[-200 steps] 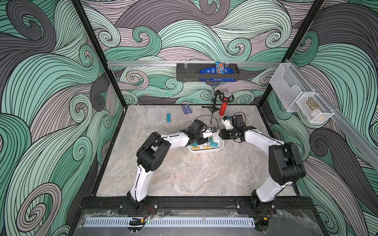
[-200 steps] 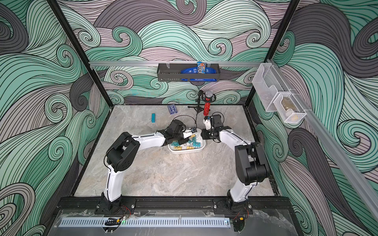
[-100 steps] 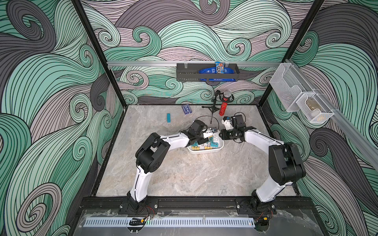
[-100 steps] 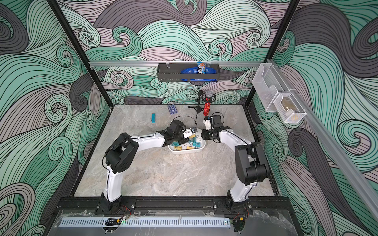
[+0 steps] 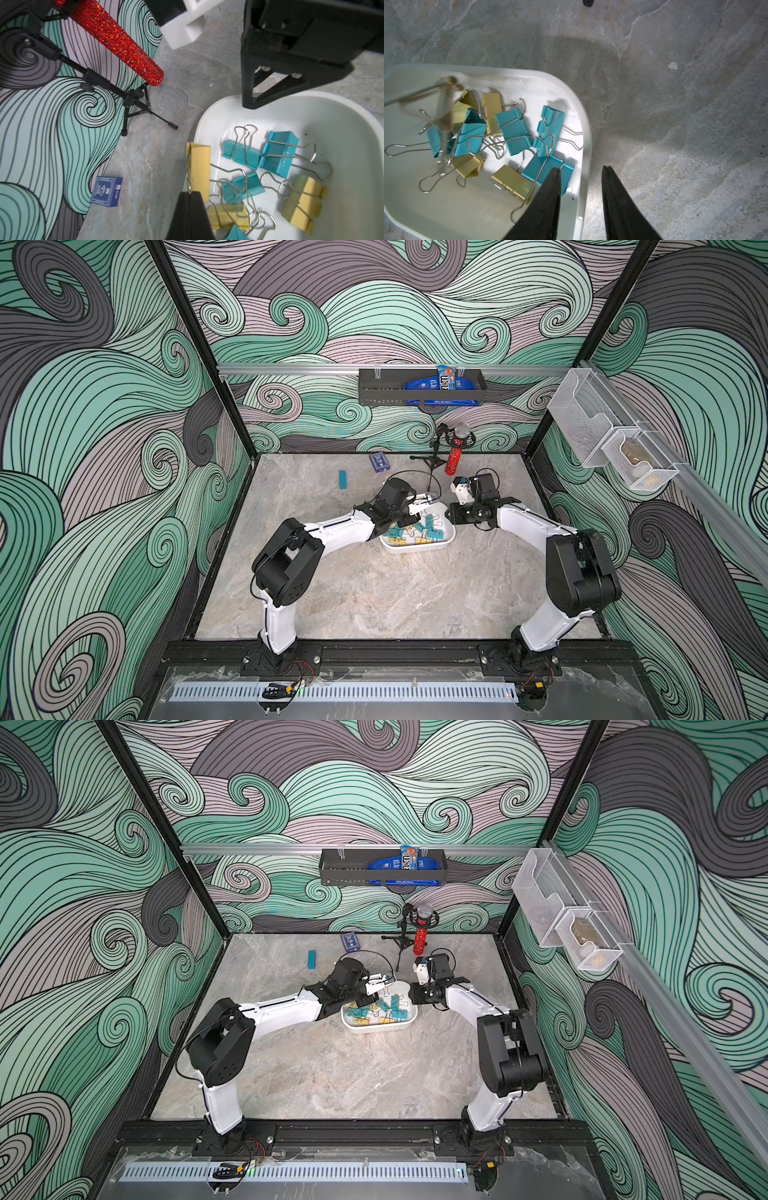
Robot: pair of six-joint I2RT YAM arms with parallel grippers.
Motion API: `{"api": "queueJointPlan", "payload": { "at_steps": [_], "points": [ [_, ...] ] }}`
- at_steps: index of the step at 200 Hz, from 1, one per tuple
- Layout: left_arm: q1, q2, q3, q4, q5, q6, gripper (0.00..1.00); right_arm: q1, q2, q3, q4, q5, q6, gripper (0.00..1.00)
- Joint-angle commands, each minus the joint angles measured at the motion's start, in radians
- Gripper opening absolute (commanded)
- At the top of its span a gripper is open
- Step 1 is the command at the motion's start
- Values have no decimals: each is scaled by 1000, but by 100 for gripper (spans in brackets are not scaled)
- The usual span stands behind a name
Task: Take out the binder clips from the storage box
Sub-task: Pick up the binder clip from the storage box, then place the binder clip at the center of the board.
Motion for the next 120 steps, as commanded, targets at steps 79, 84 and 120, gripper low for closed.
{"api": "queueJointPlan", "payload": {
  "at_steps": [79,84,120],
  "points": [
    [43,-424,-319,-87,-180,-64,0,5,-46,-13,6,-20,-14,33],
    [41,-461,-349,-88,-180,-65,0,4,-43,-13,6,-19,-14,33],
    [23,-677,-531,-96,-156,-87,0,18,-26,-10,5,-25,-15,33]
  ]
}}
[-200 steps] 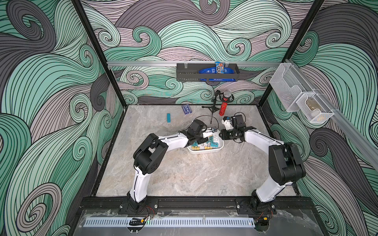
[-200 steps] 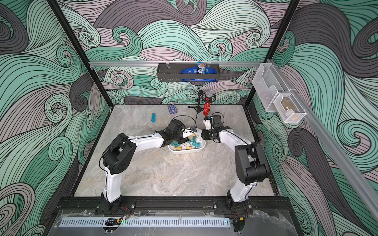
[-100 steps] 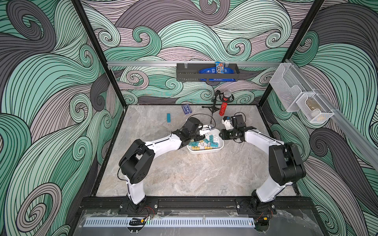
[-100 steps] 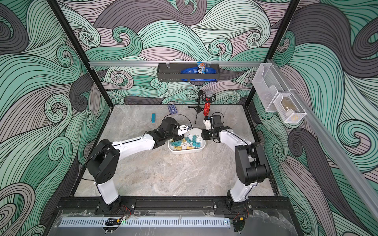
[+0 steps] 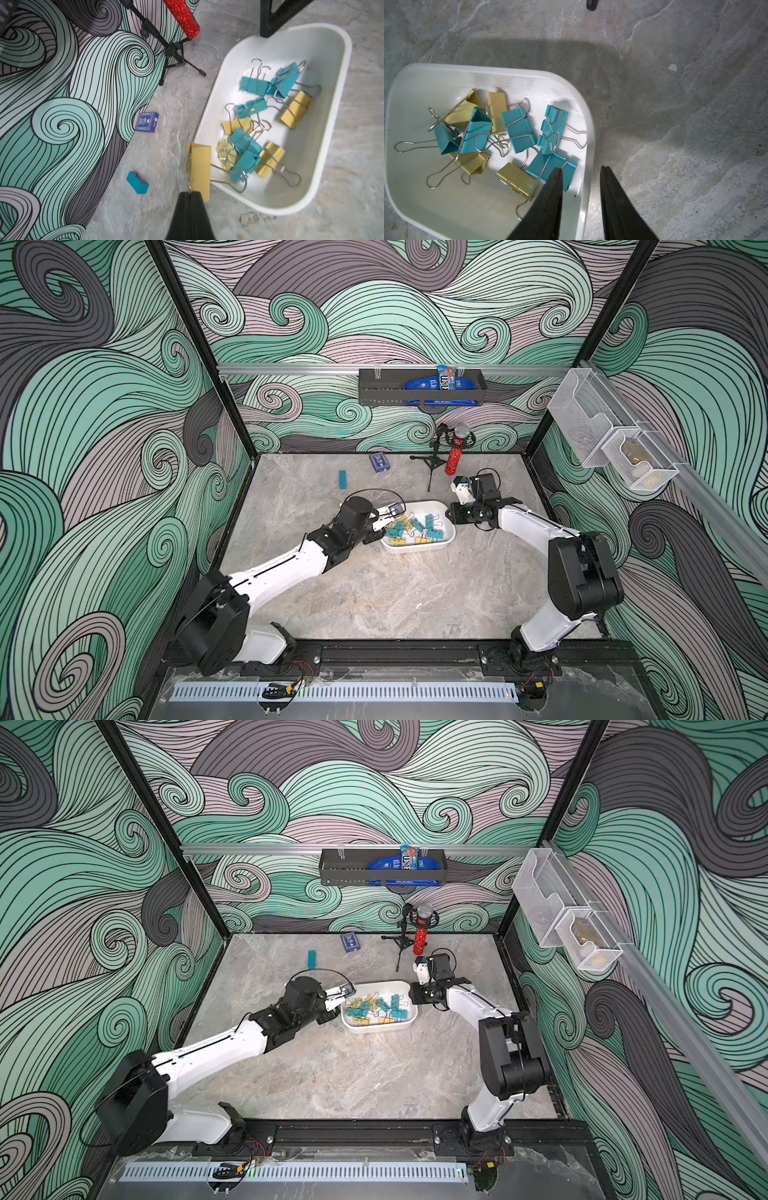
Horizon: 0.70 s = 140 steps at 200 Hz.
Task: Take out the binder clips from the storage box
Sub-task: Place the binder clip at the center of the board.
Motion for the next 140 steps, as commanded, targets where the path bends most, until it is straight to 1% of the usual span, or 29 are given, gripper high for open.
{"api": "queueJointPlan", "payload": {
  "at_steps": [1,23,47,73,99,119,140],
  "points": [
    [-15,-129,-76,-22,6,-38,0,12,-6,-2,5,-19,-15,33],
    [-53,-234,-134,-35,39,-37,0,21,2,-1,6,-14,-15,33],
    [-128,-272,-133,-98,39,-54,0,25,3,-3,6,-7,-14,33],
    [-225,-266,-161,-123,31,-84,0,24,1,-2,5,-1,-13,33],
    [-306,-243,-216,-96,-27,-109,0,25,0,-3,3,-7,-13,33],
    [-345,-209,-230,-73,-31,-136,0,27,4,-1,4,-7,-13,33],
    [-354,-150,-238,-22,-16,-146,0,25,10,-1,3,-7,-13,33]
  ]
}}
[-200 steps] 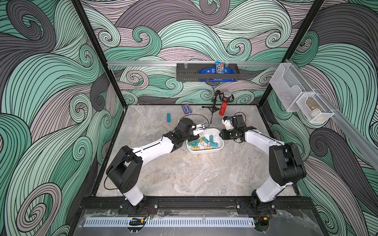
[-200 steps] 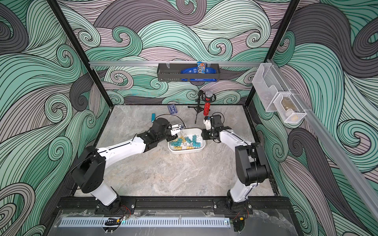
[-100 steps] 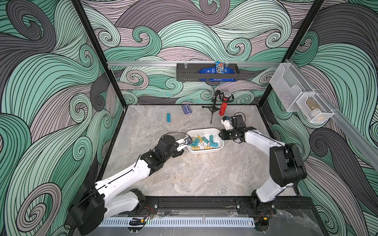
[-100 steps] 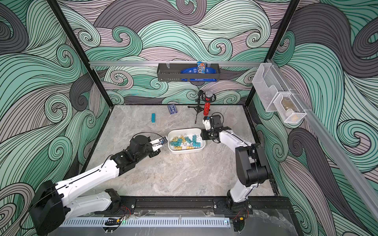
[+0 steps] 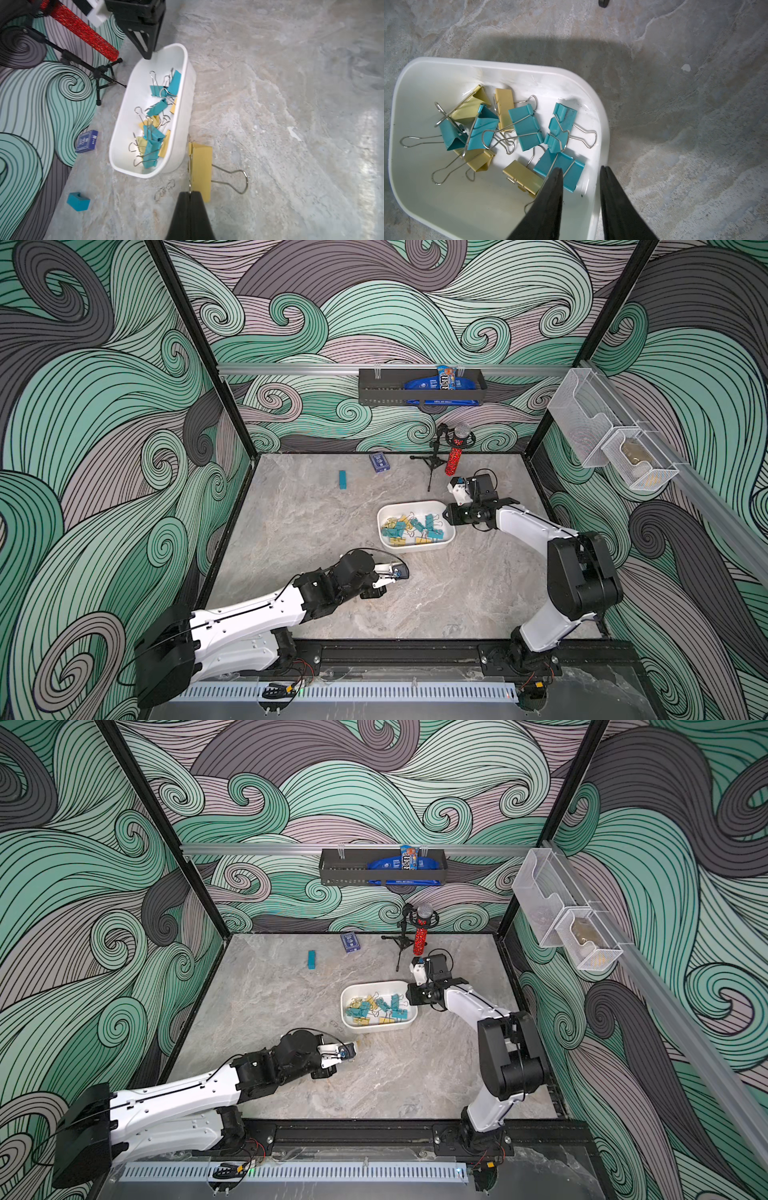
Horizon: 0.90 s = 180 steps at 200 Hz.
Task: Take out the binder clips from the storage box
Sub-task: Place the binder clip at the center of the board.
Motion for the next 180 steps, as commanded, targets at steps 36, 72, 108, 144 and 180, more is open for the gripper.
{"api": "queueJointPlan", "payload": {
  "at_steps": [36,72,108,144,180],
  "points": [
    [-37,195,59,89,-49,-52,0,3,12,-2,3,-6,-14,33],
    [-51,313,137,98,-71,-28,0,4,19,0,4,-4,-13,33],
    [-54,392,175,187,-45,16,0,2,18,-3,4,10,-15,33],
    [-61,503,282,152,-21,41,0,-6,25,-1,0,12,-14,33],
    [-63,560,326,170,20,69,0,-10,33,0,1,12,-16,33]
  ]
}}
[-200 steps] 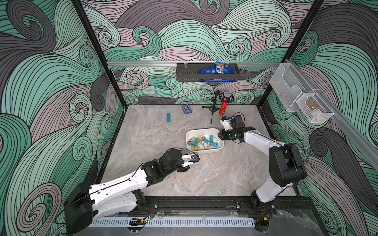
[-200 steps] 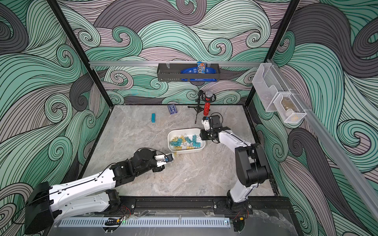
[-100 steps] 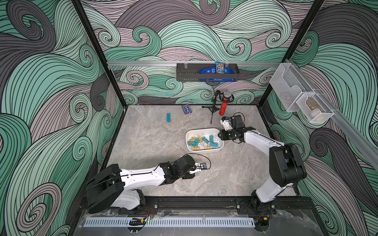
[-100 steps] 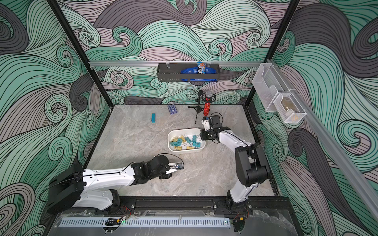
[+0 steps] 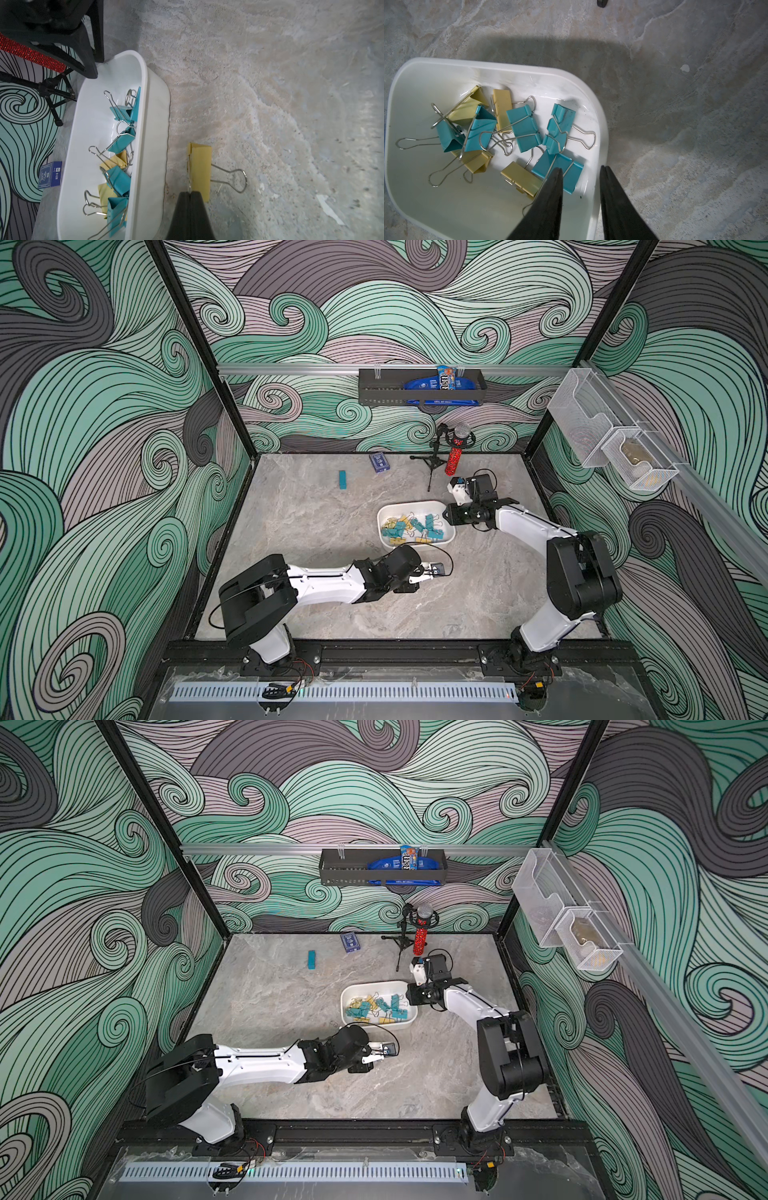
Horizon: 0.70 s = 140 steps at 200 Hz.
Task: Take out the binder clips from the storage box
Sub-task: Place the binder clip at the center of the board.
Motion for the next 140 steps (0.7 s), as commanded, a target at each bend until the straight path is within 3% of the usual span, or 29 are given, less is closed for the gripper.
{"api": "queueJointPlan", "payload": {
  "at_steps": [1,140],
  "points": [
    [-6,30,45,22,46,34,0,-7,24,0,-5,4,-16,33],
    [-10,171,138,22,96,78,0,-9,36,2,-10,6,-20,32]
  ]
}}
